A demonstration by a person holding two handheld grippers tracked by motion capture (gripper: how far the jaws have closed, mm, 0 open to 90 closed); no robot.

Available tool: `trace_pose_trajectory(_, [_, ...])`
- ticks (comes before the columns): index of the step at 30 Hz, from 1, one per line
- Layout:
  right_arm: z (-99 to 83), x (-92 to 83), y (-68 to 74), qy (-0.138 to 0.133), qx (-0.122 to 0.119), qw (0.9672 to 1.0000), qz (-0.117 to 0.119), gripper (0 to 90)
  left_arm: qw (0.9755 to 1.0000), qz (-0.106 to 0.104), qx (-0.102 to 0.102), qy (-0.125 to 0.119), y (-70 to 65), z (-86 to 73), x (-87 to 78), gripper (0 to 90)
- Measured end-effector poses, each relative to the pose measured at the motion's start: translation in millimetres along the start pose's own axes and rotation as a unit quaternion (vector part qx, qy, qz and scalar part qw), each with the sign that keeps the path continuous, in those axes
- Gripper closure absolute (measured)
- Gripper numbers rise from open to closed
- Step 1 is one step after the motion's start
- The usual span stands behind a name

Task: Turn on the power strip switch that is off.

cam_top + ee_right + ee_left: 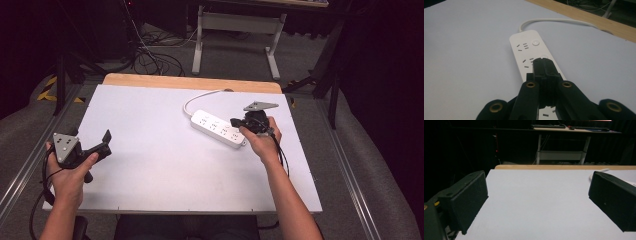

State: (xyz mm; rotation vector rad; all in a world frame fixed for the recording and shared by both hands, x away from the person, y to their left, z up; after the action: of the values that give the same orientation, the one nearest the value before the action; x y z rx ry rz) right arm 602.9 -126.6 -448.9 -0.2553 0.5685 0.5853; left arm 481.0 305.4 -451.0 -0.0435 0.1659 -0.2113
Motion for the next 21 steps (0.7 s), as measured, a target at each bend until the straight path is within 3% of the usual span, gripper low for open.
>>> trace_pose_trajectory(13, [-5.6,45.3,-11.0,0.048,-0.004,0.9987,-0.018,90.0,1.0000,0.001,-0.001,0.001,1.8,-0.6,-1.1,3.2])
trace_pose_trajectory(21, [-12.9,58.6,-15.7,0.063,-0.006,0.9977,-0.023,90.0,1.0000,0.002,-0.004,0.001,2.2,-0.8,-2.1,3.4])
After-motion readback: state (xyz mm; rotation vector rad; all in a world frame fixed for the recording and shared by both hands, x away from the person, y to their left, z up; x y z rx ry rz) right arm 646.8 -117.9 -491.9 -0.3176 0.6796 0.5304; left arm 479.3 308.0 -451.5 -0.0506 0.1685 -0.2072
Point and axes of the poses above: each handheld gripper's, and its own axes: x roughly forward along the jaws, z roughly out of its top, y roughly to its left, the point moved 7 cm from there along x, roughly forward along the jaws, and after that the axes turned 9 degrees about -z, right-handed, at the moved point
